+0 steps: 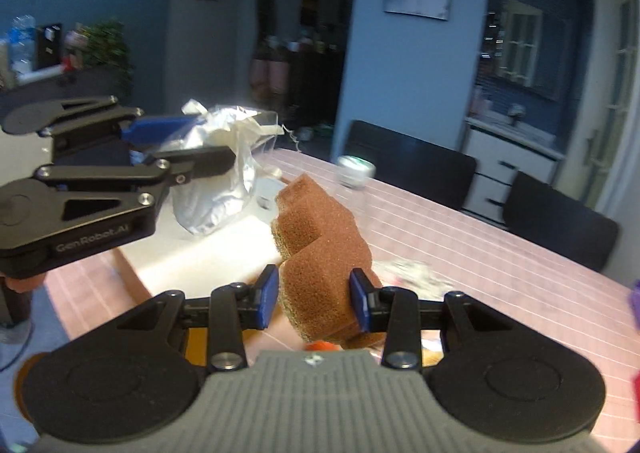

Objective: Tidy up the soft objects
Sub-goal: 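Carry the plastic bag and brown sponge into the white box and release both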

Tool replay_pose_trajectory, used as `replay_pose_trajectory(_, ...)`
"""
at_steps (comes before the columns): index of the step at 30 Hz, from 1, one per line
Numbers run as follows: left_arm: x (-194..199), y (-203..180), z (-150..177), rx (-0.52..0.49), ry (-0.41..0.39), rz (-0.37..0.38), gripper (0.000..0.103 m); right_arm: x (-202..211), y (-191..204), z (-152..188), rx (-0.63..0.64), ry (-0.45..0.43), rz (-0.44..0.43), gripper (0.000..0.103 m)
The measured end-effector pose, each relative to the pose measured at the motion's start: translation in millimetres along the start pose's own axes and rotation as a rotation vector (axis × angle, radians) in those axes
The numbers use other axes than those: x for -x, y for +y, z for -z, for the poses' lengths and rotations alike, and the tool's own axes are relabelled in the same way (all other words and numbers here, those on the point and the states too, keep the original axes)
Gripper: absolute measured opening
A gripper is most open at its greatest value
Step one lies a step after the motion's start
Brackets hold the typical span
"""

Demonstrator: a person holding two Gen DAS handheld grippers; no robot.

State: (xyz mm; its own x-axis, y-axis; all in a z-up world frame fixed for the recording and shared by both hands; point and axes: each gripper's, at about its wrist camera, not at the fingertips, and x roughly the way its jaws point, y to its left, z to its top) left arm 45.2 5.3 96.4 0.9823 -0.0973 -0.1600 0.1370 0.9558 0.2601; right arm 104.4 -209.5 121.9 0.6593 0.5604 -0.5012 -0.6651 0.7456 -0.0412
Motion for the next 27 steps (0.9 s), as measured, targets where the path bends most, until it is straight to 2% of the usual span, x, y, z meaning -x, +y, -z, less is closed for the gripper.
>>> replay_pose_trajectory(3,-6,20,5,0.021,0.049,-0.039,0.039,-20,13,-13,0.002,0.009,-0.06,0.038)
replay_pose_trajectory(7,-32,43,22,0.071,0.17,-0.022,0.039,-60,28,-27,-0.023,0.075,-0.13,0.038)
replay_pose_trajectory(11,-64,54,42,0.066,0.286,-0.028,0.039,-104,45,-35,-0.031,0.161,-0.139,0.038)
replay_pose_trajectory(13,-80,59,51,0.065,0.34,-0.02,0.039,-119,49,-43,-0.025,0.168,-0.137,0.038)
replay_pose_trajectory(17,-88,77,72,0.075,0.422,0.0,0.039,-148,53,-56,-0.054,0.236,-0.167,0.036)
replay_pose_trajectory(22,-86,91,90,0.074,0.494,0.039,0.039,-186,50,-50,-0.14,0.34,-0.188,0.036)
replay_pose_trajectory(27,-89,82,104,0.001,0.549,0.088,0.039,-213,46,-32,-0.263,0.462,-0.229,0.036)
